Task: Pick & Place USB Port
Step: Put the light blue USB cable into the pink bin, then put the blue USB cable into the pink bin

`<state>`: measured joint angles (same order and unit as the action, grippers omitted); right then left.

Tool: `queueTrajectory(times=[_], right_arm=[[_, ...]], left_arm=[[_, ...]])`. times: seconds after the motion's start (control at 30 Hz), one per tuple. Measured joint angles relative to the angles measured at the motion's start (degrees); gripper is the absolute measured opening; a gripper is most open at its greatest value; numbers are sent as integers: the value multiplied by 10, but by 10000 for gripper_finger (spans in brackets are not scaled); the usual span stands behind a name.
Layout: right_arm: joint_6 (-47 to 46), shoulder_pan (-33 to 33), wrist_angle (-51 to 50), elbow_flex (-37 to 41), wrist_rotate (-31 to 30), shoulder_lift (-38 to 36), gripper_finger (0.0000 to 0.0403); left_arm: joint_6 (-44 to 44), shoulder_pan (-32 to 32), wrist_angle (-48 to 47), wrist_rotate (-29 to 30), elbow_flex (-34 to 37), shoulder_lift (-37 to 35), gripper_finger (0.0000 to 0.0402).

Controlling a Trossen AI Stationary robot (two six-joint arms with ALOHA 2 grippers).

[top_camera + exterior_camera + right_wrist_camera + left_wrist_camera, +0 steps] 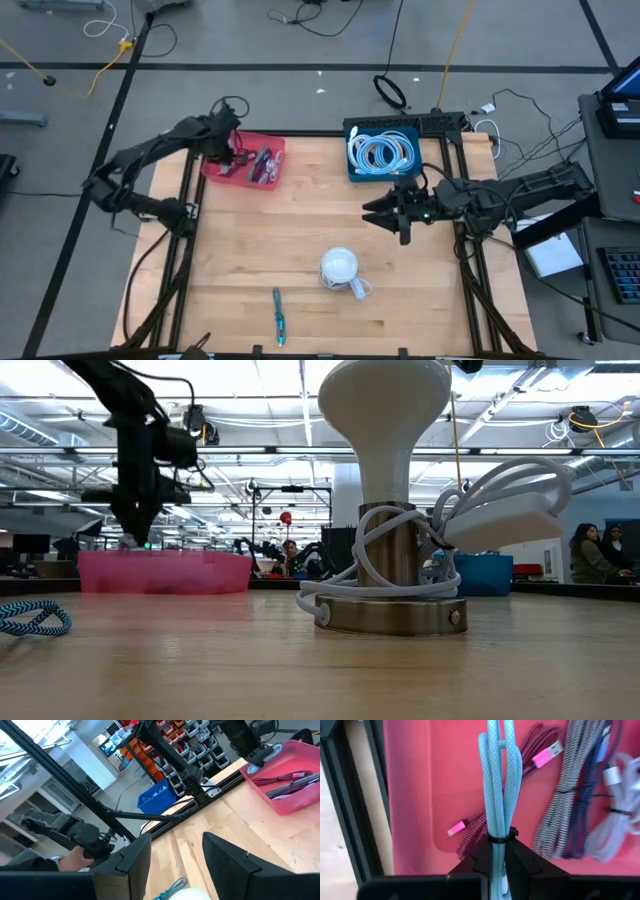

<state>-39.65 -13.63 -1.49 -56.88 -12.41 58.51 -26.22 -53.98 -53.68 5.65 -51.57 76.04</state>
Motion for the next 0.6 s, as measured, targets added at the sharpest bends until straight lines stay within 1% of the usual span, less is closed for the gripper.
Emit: queueTrajectory(times=[0.07, 0.13, 0.33, 0.43, 0.5, 0.6], right_arm=[[-2, 0, 0, 0, -10, 2, 171], [-2, 0, 0, 0, -12, 2, 171], [-2, 0, -1, 0, -25, 1, 171], [-2, 0, -1, 0, -25, 1, 171], [-2, 0, -3, 0, -25, 1, 171], [-1, 0, -5, 0, -25, 1, 171]], left_arm=[[18, -1, 1, 9, 0, 24, 26], [22, -1, 1, 16, 0, 43, 40], [21, -1, 3, 43, 0, 51, 147], [23, -1, 3, 44, 0, 44, 188], [24, 2, 3, 32, -6, 40, 203], [33, 24, 11, -25, -21, 28, 208]])
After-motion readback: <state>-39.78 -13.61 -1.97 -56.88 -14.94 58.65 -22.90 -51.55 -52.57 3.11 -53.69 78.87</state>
